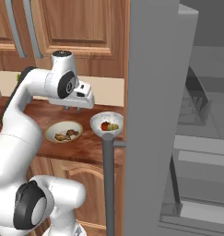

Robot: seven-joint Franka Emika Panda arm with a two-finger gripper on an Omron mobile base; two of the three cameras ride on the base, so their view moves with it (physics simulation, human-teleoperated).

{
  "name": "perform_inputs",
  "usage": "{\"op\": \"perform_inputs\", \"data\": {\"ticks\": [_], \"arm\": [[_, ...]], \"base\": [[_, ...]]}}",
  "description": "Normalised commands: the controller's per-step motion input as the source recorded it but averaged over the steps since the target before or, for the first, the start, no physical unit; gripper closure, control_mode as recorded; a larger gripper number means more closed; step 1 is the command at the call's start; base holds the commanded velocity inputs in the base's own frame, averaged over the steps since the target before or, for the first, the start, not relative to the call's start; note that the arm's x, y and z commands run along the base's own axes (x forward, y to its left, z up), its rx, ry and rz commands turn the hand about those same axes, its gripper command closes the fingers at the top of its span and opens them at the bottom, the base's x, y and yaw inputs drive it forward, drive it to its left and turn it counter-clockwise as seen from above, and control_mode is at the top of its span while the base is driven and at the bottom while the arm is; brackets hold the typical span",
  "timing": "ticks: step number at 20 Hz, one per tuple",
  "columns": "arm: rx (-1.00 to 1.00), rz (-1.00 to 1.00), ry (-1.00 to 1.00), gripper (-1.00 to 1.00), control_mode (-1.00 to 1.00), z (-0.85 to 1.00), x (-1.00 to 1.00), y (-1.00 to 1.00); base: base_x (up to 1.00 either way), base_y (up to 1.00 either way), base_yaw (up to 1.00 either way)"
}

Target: Place the bowl with the squash and tomato on the second highest shelf of the fridge. Place the bowl with the chicken drumsticks on the top shelf of the fridge.

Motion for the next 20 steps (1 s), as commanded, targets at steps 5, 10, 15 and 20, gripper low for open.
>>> {"op": "perform_inputs", "data": {"ticks": [5,10,15,20], "arm": [[0.02,-0.20,0.06,-1.00,-1.00,-0.15,-0.01,-0.08],[0.09,-0.57,0.15,-1.00,-1.00,-0.57,0.26,-0.08],[0.26,-0.57,0.12,-1.00,-1.00,-0.62,0.47,-0.13],[0.09,-0.27,0.01,-1.00,-1.00,-0.50,0.79,-0.12]], "base": [[0.00,0.00,0.00],[0.00,0.00,0.00],[0.00,0.00,0.00],[0.00,0.00,0.00]]}}
